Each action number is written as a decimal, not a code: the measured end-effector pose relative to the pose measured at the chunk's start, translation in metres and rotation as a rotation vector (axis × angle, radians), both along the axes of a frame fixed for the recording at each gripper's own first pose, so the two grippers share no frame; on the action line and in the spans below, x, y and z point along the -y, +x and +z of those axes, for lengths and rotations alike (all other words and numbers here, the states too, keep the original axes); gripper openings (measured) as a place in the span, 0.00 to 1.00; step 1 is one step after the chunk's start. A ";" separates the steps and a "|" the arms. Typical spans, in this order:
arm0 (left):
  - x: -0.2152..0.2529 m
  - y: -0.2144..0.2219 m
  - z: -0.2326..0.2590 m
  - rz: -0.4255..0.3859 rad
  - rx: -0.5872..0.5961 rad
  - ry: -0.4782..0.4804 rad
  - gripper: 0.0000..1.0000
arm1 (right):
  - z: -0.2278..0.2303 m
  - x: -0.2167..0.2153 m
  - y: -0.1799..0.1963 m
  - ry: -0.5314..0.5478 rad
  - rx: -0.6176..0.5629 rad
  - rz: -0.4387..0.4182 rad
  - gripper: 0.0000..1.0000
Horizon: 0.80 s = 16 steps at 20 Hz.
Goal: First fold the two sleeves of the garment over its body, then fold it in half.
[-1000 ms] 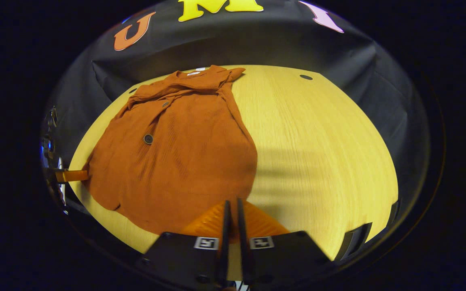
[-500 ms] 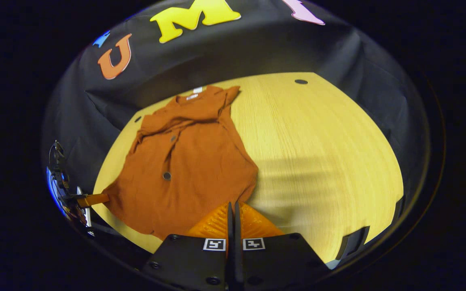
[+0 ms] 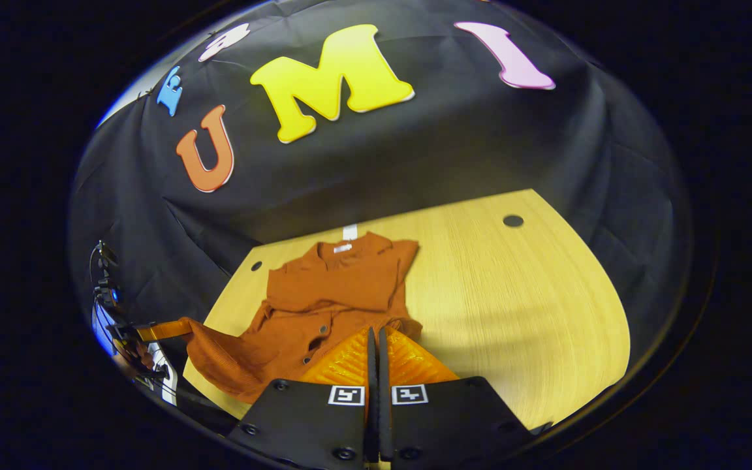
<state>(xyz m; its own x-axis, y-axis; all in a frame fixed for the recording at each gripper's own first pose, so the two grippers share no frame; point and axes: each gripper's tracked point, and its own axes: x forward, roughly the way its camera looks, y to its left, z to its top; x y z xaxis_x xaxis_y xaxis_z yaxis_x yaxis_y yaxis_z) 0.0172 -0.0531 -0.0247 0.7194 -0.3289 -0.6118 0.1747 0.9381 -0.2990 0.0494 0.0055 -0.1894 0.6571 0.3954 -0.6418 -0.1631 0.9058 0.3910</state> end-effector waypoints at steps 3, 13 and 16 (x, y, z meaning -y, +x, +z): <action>0.001 0.058 0.022 -0.003 0.009 -0.030 0.03 | 0.022 -0.019 0.064 -0.017 0.073 0.058 0.01; -0.040 0.224 0.030 0.071 0.054 0.007 0.03 | 0.007 -0.076 0.219 -0.098 0.153 0.137 0.00; -0.052 0.262 0.003 0.089 0.047 0.034 0.03 | -0.019 -0.078 0.259 -0.132 0.184 0.139 0.00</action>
